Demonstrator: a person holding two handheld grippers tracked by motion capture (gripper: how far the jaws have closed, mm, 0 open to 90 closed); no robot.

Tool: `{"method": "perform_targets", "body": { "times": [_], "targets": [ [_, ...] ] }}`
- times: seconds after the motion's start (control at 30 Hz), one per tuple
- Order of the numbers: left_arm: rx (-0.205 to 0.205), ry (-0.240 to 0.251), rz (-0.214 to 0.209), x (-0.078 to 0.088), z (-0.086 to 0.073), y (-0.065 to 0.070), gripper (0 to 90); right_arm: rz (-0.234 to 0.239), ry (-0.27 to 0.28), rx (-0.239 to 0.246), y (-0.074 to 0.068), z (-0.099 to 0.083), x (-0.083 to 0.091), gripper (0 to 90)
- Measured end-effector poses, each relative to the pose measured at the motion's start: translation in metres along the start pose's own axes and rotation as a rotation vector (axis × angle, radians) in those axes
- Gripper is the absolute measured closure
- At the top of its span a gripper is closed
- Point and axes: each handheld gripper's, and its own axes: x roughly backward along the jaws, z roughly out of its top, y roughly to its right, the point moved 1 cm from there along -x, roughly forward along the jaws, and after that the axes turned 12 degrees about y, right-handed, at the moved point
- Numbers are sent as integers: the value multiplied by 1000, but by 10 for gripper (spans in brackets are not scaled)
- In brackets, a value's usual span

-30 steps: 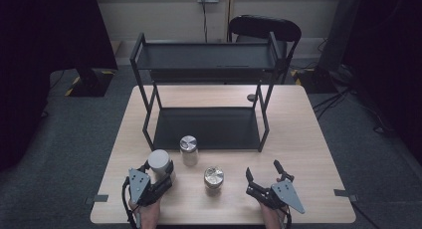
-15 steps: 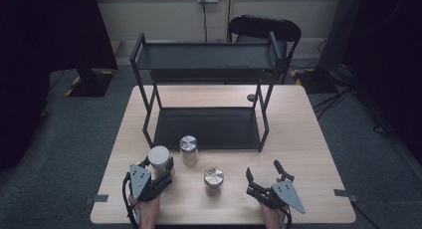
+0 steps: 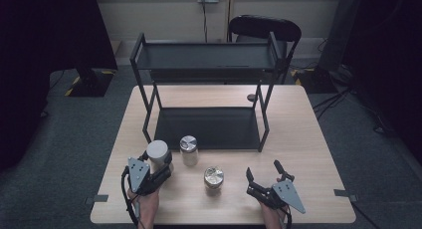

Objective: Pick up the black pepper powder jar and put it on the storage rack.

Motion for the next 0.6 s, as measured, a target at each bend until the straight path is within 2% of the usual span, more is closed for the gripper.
{"method": "perform_targets", "body": {
  "times": [0.6],
  "targets": [
    [15, -47, 7, -21, -1, -9, 341, 3, -1, 7, 0, 0, 0, 33]
  ]
}}
